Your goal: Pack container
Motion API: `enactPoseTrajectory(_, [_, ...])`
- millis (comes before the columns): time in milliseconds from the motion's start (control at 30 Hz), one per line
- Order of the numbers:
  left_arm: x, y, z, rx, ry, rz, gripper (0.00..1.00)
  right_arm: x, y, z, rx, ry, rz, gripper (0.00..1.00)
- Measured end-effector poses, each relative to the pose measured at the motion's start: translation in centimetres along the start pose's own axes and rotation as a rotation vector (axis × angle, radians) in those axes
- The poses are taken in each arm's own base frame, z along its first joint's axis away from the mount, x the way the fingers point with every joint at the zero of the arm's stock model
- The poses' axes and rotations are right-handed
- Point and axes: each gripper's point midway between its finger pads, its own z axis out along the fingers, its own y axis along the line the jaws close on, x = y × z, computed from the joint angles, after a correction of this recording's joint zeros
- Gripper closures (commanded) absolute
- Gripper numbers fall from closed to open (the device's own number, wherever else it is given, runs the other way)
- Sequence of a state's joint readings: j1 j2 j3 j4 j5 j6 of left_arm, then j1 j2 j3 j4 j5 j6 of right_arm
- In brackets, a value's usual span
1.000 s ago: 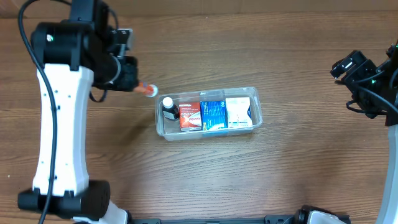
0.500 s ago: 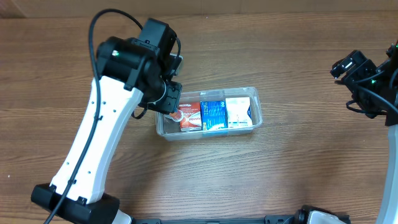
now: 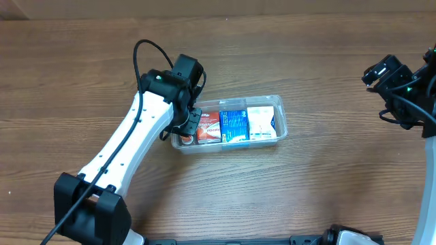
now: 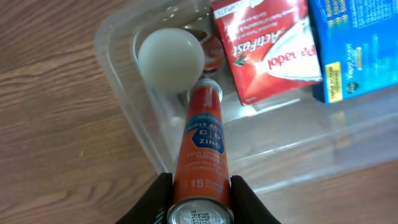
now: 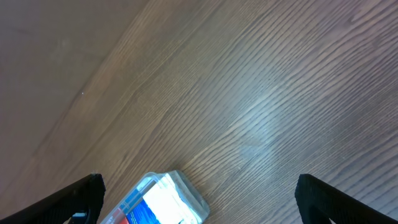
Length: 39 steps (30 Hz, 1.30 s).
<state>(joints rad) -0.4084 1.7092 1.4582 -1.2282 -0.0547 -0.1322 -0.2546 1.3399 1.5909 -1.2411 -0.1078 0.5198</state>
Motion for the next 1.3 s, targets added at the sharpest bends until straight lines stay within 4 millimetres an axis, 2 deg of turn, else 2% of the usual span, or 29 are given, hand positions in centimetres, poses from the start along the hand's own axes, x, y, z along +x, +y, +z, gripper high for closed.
enactPoseTrajectory(133, [-0.1, 0.1, 0.6, -0.007, -0.009, 0.0, 0.68, 0.0, 0.0, 0.0, 0.001, 0.001, 0.0, 0.0])
enactPoseTrajectory(167, [-0.2, 0.1, 0.6, -0.009, -0.013, -0.003, 0.59, 0.0, 0.0, 0.0, 0.001, 0.001, 0.0, 0.0])
enactPoseTrajectory(267, [-0.3, 0.1, 0.6, -0.01, -0.018, -0.007, 0.46, 0.0, 0.0, 0.0, 0.001, 0.001, 0.0, 0.0])
enactPoseTrajectory(300, [-0.3, 0.1, 0.6, -0.009, -0.017, -0.013, 0.2, 0.0, 0.0, 0.0, 0.0, 0.001, 0.0, 0.0])
enactPoseTrajectory(333, [-0.2, 0.1, 0.6, -0.01, -0.013, -0.02, 0.0, 0.0, 0.0, 0.0, 0.0, 0.001, 0.0, 0.0])
enactPoseTrajectory(400, [0.5, 0.3, 0.4, -0.015, 0.017, -0.018, 0.0, 0.0, 0.0, 0.0, 0.0, 0.0, 0.0, 0.0])
enactPoseTrajectory(467, [0.8, 0.4, -0.8, -0.019, 0.035, -0.021, 0.0, 0.0, 0.0, 0.0, 0.0, 0.001, 0.0, 0.0])
enactPoseTrajectory(567, [0.3, 0.7, -6.1, -0.019, 0.011, -0.027, 0.0, 0.0, 0.0, 0.0, 0.001, 0.001, -0.001, 0.0])
enactPoseTrajectory(600, [0.0, 0.7, -7.3, -0.018, -0.009, -0.033, 0.0, 0.0, 0.0, 0.0, 0.0, 0.0, 0.0, 0.0])
enactPoseTrajectory(667, [-0.6, 1.4, -11.3, -0.038, -0.079, -0.059, 0.0, 0.0, 0.0, 0.0, 0.0, 0.001, 0.0, 0.0])
enactPoseTrajectory(800, [-1.5, 4.8, -16.9, -0.101, -0.233, -0.172, 0.0, 0.0, 0.0, 0.0, 0.001, 0.0, 0.0, 0.0])
enactPoseTrajectory(867, [-1.3, 8.4, -19.3, -0.127, -0.312, -0.299, 0.0, 0.0, 0.0, 0.0, 0.0, 0.0, 0.0, 0.0])
enactPoseTrajectory(900, [-0.9, 9.7, -19.9, -0.135, -0.331, -0.346, 0.0, 0.0, 0.0, 0.0, 0.0, 0.001, 0.0, 0.0])
enactPoseTrajectory(967, [1.2, 13.9, -21.5, -0.149, -0.376, -0.502, 0.0, 0.0, 0.0, 0.0, 0.0, 0.0, 0.0, 0.0])
enactPoseTrajectory(1033, [4.9, 18.3, -23.8, -0.184, -0.44, -0.693, 0.0, 0.0, 0.0, 0.0, 0.001, 0.001, 0.0, 0.0])
enactPoseTrajectory(1100, [7.3, 19.5, -25.6, -0.185, -0.503, -0.783, 0.0, 0.0, 0.0, 0.0, 0.0, 0.001, 0.0, 0.0])
enactPoseTrajectory(1167, [9.4, 19.6, -27.3, -0.187, -0.564, -0.839, 0.0, 0.0, 0.0, 0.0, 0.0, 0.001, 0.0, 0.0])
enactPoseTrajectory(1300, [10.6, 18.8, -28.6, -0.17, -0.621, -0.846, 0.0, 0.0, 0.0, 0.0, 0.0, 0.0, 0.0, 0.0])
